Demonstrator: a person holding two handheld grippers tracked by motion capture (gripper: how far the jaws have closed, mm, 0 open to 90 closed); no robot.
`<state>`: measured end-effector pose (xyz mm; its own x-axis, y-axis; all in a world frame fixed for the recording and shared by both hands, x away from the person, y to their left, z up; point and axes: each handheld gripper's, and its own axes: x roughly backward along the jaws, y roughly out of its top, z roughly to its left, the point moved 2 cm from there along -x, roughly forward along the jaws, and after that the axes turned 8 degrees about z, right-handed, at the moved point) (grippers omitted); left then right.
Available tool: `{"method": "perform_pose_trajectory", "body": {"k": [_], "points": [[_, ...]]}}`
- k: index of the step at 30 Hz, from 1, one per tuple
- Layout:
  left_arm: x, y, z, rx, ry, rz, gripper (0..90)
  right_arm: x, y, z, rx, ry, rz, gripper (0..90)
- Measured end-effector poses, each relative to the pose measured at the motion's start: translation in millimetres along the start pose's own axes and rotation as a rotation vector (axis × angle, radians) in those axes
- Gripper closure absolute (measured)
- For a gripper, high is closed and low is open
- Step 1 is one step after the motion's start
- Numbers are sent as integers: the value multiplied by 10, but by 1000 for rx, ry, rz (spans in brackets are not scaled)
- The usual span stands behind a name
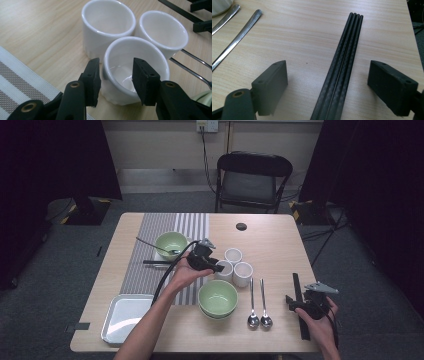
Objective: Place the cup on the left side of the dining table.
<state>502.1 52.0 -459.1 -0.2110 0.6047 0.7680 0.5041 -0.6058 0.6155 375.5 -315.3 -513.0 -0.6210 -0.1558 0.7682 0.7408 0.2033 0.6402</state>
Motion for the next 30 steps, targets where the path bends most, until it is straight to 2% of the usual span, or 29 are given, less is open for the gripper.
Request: {"method": "perform_pose_trajectory", "body": {"k": [2, 6, 9, 12, 15, 20, 25, 27, 30], "points": [[-13, 3, -9, 3, -2, 0, 583, 0, 0, 0, 0, 1, 0, 155], [-17, -8, 23, 41, -25, -2, 597, 0, 0, 0, 0, 0, 0, 154], [-13, -16, 29, 28, -34, 1, 605, 0, 0, 0, 0, 0, 0, 155], [-22, -7, 24, 17, -23, -4, 620, -5, 6, 3, -3, -2, 0, 154], [-17, -2, 16, 4, -16, -1, 682, -9, 10, 7, -5, -1, 1, 154], [-30, -8, 23, 4, -20, 14, 769, -9, 10, 7, -4, -1, 1, 154], [-23, -29, 43, 22, -35, 30, 771, -9, 10, 7, -4, -1, 1, 154], [-21, -26, 45, 17, -35, 34, 771, -9, 10, 7, -4, -1, 1, 154], [-26, -34, 57, 23, -40, 24, 774, -9, 10, 7, -4, 0, 1, 155]]}}
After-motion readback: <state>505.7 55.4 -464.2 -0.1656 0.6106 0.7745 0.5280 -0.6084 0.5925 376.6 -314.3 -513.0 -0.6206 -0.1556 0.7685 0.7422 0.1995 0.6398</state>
